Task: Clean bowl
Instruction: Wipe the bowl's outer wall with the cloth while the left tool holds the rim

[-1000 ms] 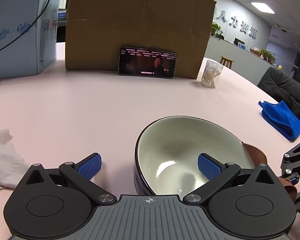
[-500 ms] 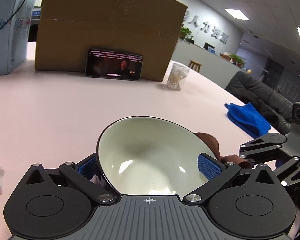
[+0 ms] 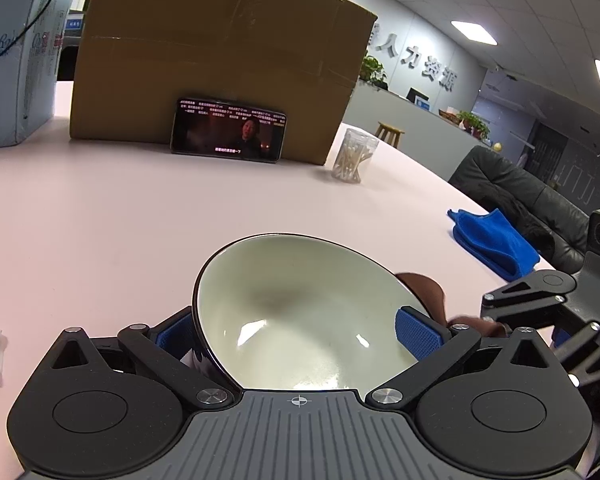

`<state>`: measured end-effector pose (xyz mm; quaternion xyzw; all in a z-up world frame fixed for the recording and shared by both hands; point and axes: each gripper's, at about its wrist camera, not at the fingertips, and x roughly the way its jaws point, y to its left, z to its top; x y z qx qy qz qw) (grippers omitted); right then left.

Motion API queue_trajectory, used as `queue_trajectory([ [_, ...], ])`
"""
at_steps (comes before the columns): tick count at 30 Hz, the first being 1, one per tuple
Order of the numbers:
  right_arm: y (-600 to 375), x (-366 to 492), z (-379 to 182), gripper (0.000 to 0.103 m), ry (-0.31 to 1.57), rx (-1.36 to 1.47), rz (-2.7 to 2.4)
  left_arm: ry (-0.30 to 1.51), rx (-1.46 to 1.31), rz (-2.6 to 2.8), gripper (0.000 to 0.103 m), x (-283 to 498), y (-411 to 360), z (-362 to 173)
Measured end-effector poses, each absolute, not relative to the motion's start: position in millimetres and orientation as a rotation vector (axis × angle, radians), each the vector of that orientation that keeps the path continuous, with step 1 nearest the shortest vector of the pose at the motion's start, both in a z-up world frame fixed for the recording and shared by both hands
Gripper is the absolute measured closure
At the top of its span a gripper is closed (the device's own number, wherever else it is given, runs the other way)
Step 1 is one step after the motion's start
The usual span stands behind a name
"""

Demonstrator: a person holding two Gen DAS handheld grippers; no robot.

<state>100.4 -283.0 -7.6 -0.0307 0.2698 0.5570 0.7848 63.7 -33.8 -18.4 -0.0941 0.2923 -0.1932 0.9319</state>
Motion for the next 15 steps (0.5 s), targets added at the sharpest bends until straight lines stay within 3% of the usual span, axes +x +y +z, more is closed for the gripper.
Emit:
queue_trajectory([
  [15, -280.5, 95.7, -8.5, 0.083, 0.575, -0.077, 1.240, 0.593, -0.190, -0.395, 0.000, 64.1, -33.7, -18.0],
])
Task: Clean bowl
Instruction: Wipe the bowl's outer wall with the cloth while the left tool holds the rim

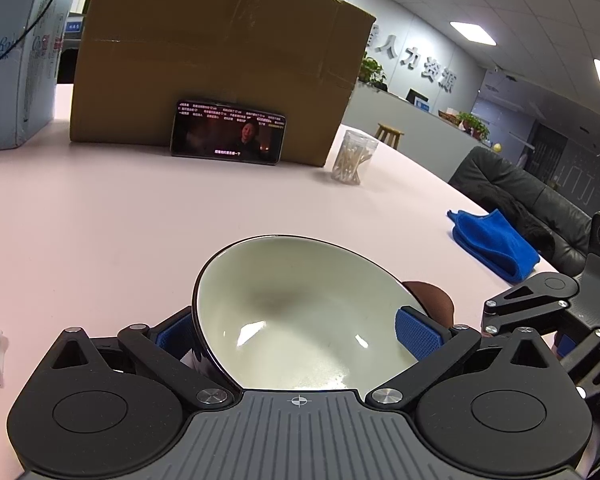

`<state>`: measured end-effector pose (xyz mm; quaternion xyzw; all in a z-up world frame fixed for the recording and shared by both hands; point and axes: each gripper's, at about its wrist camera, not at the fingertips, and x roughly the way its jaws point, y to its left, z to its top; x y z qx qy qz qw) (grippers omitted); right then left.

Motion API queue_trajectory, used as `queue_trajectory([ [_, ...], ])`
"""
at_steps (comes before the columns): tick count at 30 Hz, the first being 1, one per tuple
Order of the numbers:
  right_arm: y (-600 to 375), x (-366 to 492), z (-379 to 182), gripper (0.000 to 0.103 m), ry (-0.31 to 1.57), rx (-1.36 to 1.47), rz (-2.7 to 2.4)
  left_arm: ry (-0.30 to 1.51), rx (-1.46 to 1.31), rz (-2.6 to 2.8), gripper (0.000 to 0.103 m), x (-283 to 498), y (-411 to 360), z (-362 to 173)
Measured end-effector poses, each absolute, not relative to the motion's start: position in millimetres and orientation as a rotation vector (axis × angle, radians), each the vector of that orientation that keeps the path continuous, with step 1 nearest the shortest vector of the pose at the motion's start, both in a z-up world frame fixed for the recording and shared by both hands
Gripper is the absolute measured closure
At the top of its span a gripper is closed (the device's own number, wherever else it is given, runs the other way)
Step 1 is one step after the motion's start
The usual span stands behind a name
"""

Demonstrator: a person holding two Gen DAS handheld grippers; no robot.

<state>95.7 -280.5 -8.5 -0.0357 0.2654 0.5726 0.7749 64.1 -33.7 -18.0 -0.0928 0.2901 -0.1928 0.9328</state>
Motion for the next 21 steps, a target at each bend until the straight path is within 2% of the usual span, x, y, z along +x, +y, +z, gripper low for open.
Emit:
queue_trajectory([
  [12, -280.6, 98.7, -9.7, 0.076, 0.582, -0.065, 1.212, 0.593, -0.190, -0.396, 0.000, 64.5, -33.5, -18.4],
  [21, -278.9, 97.5, -8.3, 0.079, 0.585, -0.081, 1.188, 0.598, -0.182, -0.390, 0.000, 65.3, -34.1, -18.7],
])
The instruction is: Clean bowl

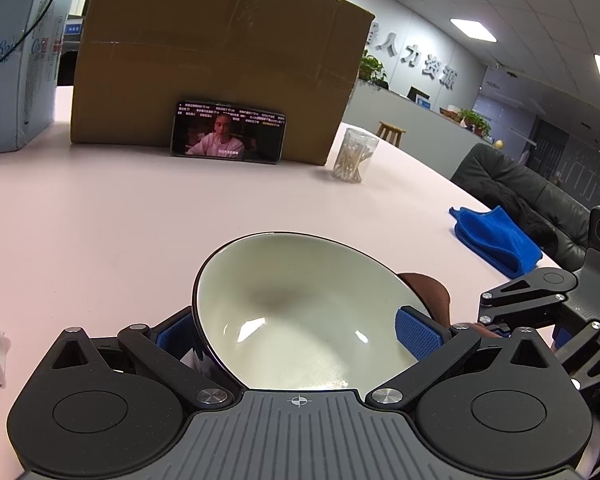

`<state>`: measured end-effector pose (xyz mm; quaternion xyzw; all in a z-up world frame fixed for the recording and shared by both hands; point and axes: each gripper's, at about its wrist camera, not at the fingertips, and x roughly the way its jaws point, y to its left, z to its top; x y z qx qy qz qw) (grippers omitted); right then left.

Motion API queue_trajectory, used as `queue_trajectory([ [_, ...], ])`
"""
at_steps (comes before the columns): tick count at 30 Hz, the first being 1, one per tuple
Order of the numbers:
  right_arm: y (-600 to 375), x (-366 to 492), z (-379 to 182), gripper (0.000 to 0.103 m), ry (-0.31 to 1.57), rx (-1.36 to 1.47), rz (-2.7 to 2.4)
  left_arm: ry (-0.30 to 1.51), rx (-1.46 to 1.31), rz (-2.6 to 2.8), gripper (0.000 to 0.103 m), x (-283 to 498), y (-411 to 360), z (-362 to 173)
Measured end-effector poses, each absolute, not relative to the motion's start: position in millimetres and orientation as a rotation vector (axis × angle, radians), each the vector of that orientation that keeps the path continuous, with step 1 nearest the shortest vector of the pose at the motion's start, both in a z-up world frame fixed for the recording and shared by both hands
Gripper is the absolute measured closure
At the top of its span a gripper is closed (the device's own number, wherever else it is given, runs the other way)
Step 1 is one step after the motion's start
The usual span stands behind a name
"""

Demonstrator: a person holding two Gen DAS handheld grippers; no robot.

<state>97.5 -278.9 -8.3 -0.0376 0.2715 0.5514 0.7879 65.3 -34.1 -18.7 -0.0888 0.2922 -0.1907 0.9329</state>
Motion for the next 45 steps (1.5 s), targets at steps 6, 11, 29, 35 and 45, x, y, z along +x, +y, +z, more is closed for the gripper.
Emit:
queue_trajectory([
  [6, -280, 100, -9, 0.078, 0.593, -0.071, 1.165, 0.598, -0.178, -0.388, 0.000, 66, -33, -19],
  [11, -278, 98, -9, 0.077, 0.588, -0.091, 1.157, 0.595, -0.171, -0.386, 0.000, 66, -34, -19],
  [29, -278, 89, -8, 0.076, 0.540, -0.150, 1.111, 0.553, -0.225, -0.349, 0.000, 44, -26, -7],
  [35, -279, 88, -7, 0.076, 0.529, -0.156, 1.075, 0.511, -0.275, -0.383, 0.000, 30, -20, -5],
  [45, -289, 100, -9, 0.076, 0.543, -0.115, 0.963, 0.481, -0.290, -0.448, 0.000, 7, -26, -10],
])
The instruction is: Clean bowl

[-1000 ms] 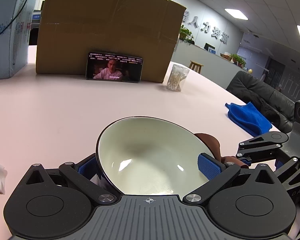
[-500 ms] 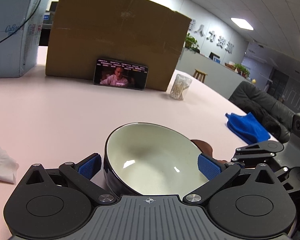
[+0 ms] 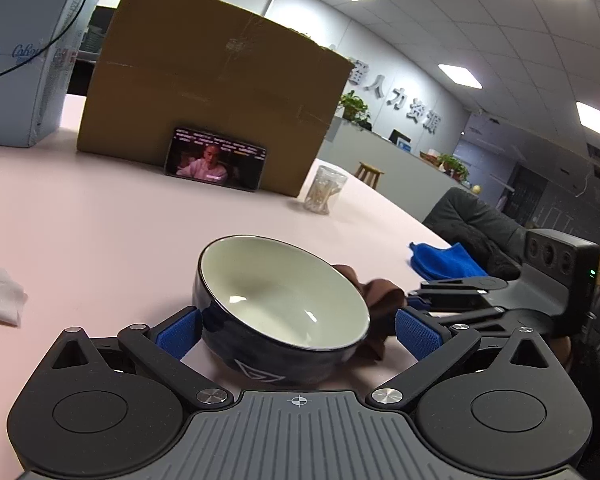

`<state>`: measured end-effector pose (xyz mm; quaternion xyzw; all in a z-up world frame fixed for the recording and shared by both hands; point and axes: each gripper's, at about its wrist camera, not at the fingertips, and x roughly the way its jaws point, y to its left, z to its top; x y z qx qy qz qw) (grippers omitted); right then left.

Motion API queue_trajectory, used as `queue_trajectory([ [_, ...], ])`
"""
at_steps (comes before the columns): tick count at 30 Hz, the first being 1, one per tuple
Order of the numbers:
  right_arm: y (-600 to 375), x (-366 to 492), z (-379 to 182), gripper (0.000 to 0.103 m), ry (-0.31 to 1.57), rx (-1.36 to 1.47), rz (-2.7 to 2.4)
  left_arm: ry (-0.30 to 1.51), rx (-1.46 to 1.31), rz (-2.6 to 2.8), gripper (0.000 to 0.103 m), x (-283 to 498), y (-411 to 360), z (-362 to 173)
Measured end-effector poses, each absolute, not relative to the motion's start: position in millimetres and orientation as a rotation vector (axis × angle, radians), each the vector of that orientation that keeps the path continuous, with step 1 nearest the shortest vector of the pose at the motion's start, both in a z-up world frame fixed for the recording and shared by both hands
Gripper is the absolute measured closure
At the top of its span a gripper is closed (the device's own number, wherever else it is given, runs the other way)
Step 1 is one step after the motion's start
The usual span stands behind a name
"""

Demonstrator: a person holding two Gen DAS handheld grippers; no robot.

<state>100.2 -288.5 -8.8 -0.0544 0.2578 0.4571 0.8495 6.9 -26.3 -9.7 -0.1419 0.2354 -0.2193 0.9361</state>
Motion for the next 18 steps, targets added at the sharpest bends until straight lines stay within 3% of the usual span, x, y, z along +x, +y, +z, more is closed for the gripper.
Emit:
queue_trajectory([
  [10, -287, 96, -9, 0.076, 0.540, -0.152, 0.885, 0.439, -0.194, -0.266, 0.000, 7, -20, -3],
  [18, -279, 77, -7, 0.076, 0.556, -0.177, 0.771, 0.506, -0.219, -0.309, 0.030, 22, -16, -11],
])
